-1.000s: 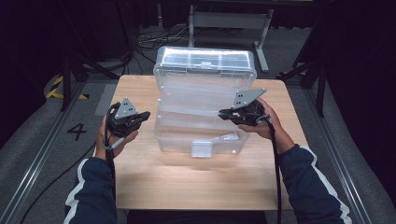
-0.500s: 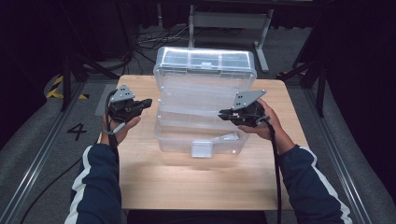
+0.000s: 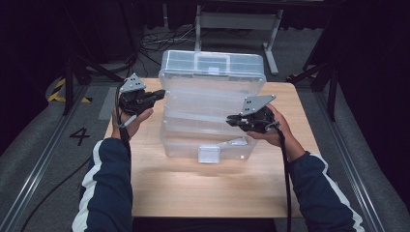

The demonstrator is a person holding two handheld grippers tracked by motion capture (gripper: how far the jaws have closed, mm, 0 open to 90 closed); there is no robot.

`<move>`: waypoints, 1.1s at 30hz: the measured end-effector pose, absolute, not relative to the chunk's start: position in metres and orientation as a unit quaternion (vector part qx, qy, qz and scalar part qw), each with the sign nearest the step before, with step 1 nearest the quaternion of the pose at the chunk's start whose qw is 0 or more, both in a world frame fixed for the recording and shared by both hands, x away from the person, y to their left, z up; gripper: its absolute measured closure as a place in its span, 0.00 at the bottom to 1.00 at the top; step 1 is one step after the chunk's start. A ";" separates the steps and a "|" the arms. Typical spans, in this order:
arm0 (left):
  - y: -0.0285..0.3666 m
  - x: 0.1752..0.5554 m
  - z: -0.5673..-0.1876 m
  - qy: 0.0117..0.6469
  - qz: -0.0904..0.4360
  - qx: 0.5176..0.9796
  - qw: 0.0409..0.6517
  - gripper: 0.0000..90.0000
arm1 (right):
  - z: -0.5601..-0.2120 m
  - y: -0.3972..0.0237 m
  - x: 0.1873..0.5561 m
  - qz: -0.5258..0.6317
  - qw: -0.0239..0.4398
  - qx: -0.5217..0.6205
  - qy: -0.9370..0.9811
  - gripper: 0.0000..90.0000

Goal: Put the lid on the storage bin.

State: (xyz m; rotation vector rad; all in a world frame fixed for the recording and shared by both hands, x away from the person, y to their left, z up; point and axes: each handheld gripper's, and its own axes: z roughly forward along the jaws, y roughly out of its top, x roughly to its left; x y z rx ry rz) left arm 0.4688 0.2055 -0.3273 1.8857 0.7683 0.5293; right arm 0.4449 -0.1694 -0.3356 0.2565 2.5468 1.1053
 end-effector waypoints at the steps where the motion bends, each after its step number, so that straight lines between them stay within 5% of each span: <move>1: 0.206 0.469 -0.327 0.317 0.218 0.778 0.496 1.00 | -0.336 -0.169 0.444 0.390 0.174 0.092 0.900 0.93; 33: 0.208 0.452 -0.321 0.293 0.227 0.779 0.507 1.00 | -0.343 -0.184 0.428 0.384 0.178 0.101 0.901 0.91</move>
